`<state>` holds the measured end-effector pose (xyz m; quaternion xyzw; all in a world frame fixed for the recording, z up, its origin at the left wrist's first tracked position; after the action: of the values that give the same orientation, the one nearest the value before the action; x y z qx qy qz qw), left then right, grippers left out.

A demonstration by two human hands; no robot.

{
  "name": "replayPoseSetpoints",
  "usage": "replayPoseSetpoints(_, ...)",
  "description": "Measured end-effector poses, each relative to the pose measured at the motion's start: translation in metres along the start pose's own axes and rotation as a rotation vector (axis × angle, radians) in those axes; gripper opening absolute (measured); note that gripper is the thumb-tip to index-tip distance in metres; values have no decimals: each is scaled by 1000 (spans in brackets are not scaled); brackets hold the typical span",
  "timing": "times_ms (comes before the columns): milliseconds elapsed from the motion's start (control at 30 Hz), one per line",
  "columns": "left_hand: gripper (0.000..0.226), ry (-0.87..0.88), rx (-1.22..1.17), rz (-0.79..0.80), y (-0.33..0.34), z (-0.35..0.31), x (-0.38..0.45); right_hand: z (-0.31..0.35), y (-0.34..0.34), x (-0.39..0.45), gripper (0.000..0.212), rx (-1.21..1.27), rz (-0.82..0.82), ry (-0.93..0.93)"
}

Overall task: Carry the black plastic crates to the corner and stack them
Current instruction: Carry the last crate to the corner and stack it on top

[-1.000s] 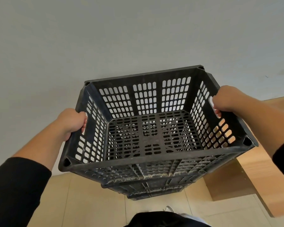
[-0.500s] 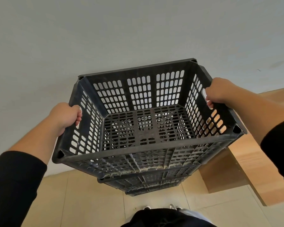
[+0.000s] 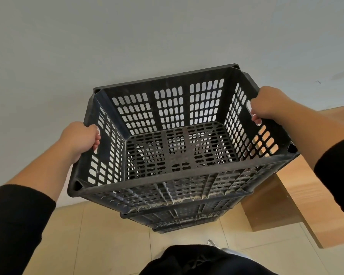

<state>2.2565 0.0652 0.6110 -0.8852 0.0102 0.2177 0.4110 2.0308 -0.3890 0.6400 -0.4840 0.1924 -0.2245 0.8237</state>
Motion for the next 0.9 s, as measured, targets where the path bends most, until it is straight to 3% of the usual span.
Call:
replayPoseSetpoints(300, 30, 8, 33, 25, -6, 3, -4, -10, 8, -10, 32, 44, 11, 38)
replayPoseSetpoints(500, 29, -85, -4, 133, -5, 15, -4, -11, 10, -10, 21, 178, 75, 91)
replayPoseSetpoints(667, 28, -62, 22, 63, -4, 13, -8, -9, 12, -3, 23, 182, 9, 69)
replayPoseSetpoints(900, 30, -19, 43, 27, -7, 8, -5, -14, 15, -6, 26, 199, 45, 80)
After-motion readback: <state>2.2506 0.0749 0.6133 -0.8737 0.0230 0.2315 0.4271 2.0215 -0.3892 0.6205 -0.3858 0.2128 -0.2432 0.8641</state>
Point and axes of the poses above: each hand's wrist, its own x-axis towards the middle knuckle, its own y-axis out of the palm, z = x × y, the point moved 6 cm from there along x, towards the middle knuckle, and after that the axes turned 14 degrees about -y, right-handed, at the moved point
